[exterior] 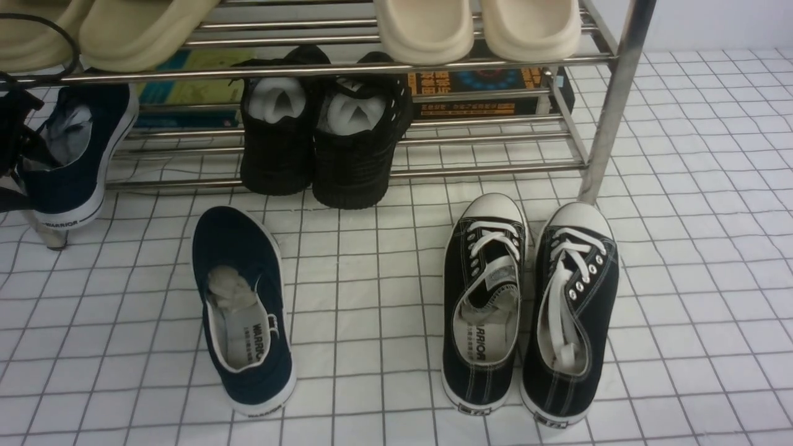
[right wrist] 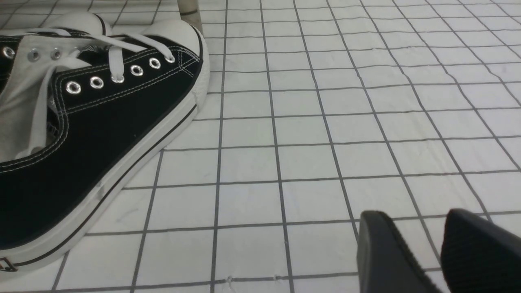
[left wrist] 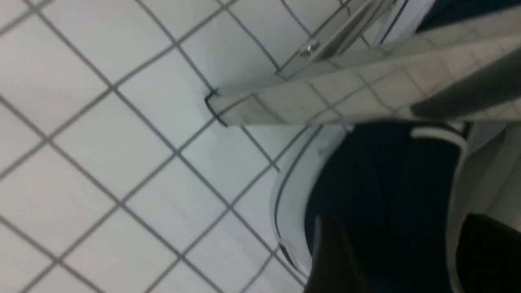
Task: Take the shoes off the shelf with your hand from the white checkered tablecloth.
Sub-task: 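Grasp the leftmost shoe on the bottom shelf of the shoe rack with the left gripper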
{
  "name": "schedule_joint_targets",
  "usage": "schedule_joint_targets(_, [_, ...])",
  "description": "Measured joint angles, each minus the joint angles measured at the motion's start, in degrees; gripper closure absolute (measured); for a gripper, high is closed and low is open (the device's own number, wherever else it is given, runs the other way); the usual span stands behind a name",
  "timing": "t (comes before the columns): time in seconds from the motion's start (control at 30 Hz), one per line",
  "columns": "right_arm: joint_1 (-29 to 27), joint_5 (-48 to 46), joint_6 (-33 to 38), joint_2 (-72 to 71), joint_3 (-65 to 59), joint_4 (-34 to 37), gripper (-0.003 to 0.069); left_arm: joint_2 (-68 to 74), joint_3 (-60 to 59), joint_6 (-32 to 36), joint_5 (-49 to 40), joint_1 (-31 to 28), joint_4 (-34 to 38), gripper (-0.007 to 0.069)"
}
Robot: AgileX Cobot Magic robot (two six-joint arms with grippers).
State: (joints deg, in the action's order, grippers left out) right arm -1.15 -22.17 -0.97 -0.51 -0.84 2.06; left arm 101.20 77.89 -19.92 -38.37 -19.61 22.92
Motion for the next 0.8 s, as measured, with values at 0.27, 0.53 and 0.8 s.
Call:
schedule_joint_targets(0.27, [0.0, 0.0, 0.0, 0.0, 0.0, 0.0, 0.042, -0.1, 1.8, 4.5, -2.4, 0.0, 0.1, 0.0195])
schedule_joint_targets(0.53, [0.0, 0.0, 0.0, 0.0, 0.0, 0.0, 0.042, 4.0, 1.9, 5.3, 1.7, -0.1, 0.1, 0.0195])
schedule_joint_targets(0.8, [0.0, 0.0, 0.0, 0.0, 0.0, 0.0, 0.042, 4.7, 1.9, 6.8, 1.2, -0.1, 2.1, 0.037])
